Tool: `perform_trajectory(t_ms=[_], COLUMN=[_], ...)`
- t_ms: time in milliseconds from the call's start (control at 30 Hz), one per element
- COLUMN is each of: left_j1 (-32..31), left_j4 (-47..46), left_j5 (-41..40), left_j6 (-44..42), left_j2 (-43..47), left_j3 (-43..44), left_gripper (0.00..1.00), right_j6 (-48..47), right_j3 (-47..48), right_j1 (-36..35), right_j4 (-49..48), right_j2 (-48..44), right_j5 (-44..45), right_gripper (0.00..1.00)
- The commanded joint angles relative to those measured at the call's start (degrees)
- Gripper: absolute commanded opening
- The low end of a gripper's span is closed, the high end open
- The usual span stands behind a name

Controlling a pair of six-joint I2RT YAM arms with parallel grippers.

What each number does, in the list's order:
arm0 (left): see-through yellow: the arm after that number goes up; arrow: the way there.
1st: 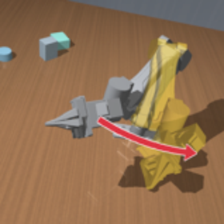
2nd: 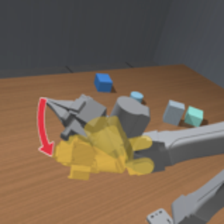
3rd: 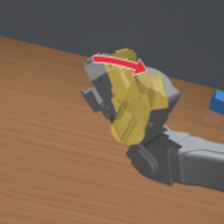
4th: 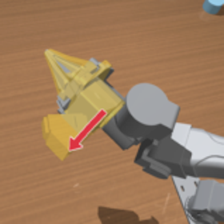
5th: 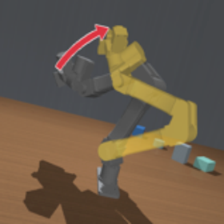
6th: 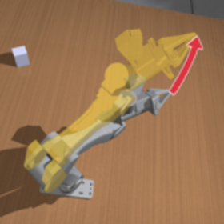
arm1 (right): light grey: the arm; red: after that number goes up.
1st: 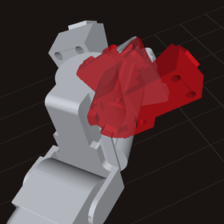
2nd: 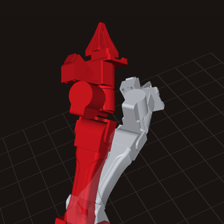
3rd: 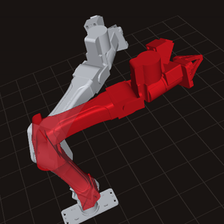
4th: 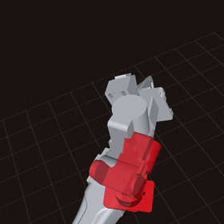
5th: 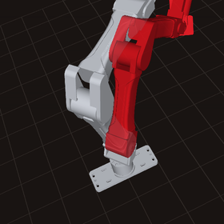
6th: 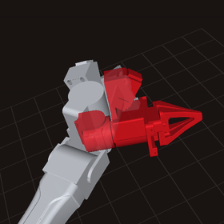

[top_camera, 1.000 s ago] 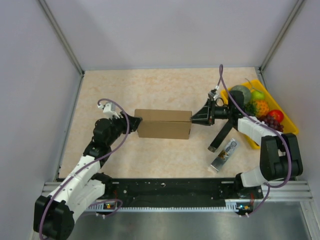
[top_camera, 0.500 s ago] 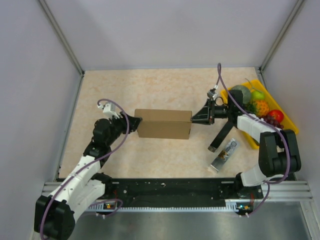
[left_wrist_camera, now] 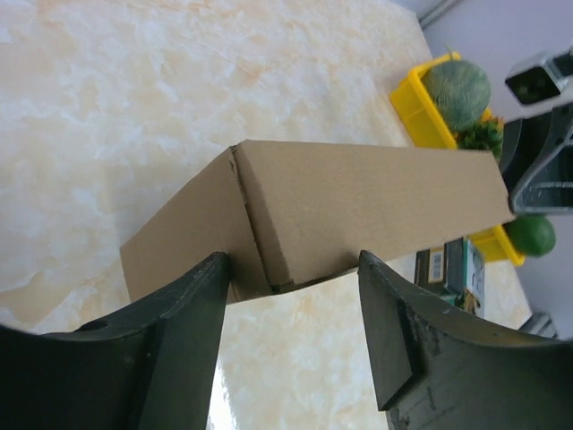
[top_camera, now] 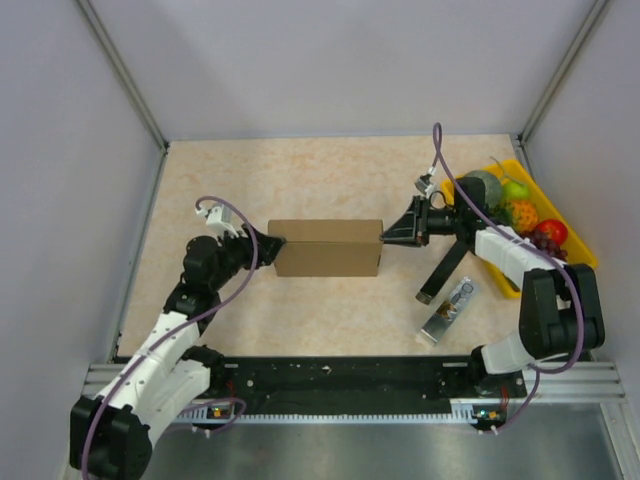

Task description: Fold the paper box

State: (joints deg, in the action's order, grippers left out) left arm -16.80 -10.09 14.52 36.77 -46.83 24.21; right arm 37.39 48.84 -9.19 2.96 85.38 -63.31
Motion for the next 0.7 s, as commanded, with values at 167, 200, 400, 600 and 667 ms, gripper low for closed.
perform_trajectory(t_ms=[167,200,400,600,667], left_j1=[2.38,3.08,9.93,18.09,19.60], left_j4=[31.34,31.88,28.92,20.47,19.85], left_j5=[17.56,17.82,25.63,32.67,33.98], left_j6=[-7.06,-7.50,-5.23,0.84,2.16], left_j2=[3.67,3.76,4.02,6.31,6.14], left_j3=[14.28,14.81,13.07,8.05,8.49], left_gripper=[0.86,0.87,0.89,0.89,0.89], right_j6=[-9.52,-9.52,-9.79,-9.96,-9.44], right_j3=[3.45,3.80,4.42,6.09,6.62], right_j1=[-3.46,-3.47,-3.46,-3.38,-3.47], right_j4=[8.72,8.81,9.43,9.87,10.31], right_j2=[6.72,6.99,6.55,6.55,6.03], right_j5=[13.39,12.86,12.51,11.19,10.40], right_gripper=[0.02,0.03,0.04,0.11,0.17])
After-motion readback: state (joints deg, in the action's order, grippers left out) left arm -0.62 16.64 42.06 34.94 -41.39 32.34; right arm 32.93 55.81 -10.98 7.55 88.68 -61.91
